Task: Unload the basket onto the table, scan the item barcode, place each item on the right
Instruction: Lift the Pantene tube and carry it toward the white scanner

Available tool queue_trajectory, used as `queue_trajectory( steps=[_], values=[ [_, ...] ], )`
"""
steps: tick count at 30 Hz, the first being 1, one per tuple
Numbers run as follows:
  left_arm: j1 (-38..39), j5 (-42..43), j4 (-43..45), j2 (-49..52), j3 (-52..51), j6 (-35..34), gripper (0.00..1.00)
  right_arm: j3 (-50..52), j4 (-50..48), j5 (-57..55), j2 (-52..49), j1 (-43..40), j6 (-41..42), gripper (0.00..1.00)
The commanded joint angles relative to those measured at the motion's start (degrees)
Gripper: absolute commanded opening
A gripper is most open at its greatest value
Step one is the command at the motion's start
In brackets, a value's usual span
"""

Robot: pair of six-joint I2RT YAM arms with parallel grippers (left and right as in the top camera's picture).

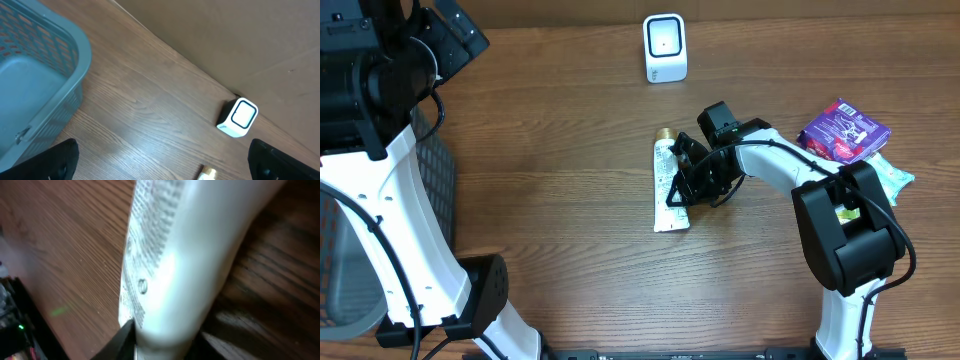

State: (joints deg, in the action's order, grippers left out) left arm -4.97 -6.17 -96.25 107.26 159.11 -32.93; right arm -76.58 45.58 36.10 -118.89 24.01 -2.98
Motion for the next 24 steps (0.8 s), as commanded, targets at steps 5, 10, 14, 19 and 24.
queue_trajectory(
  steps=[5, 10, 14, 19, 24],
  values=[
    [0.2, 0.1, 0.0, -0.1, 0.1, -0.5, 0.99, -2.2, 3.0, 1.1, -0.5, -2.1, 0.4, 0.04],
    [0.2, 0.1, 0.0, -0.1, 0.1, -0.5, 0.99, -7.1, 8.7, -6.5, 3.1, -2.7, 1.4, 0.04],
    [0.2, 0.1, 0.0, -0.1, 0.1, -0.5, 0.99, -11.3, 13.4, -18.5, 7.9, -1.7, 1.7, 0.04],
    [0.2, 0.1, 0.0, -0.1, 0.1, -0.5, 0.99, -14.4, 14.9, -29.5, 13.7, 1.1, 1.7, 0.04],
    [0.2, 0.1, 0.0, -0.1, 0.1, -0.5, 1.00, -18.5, 17.8, -31.4, 18.1, 4.2, 1.4, 0.04]
  ],
)
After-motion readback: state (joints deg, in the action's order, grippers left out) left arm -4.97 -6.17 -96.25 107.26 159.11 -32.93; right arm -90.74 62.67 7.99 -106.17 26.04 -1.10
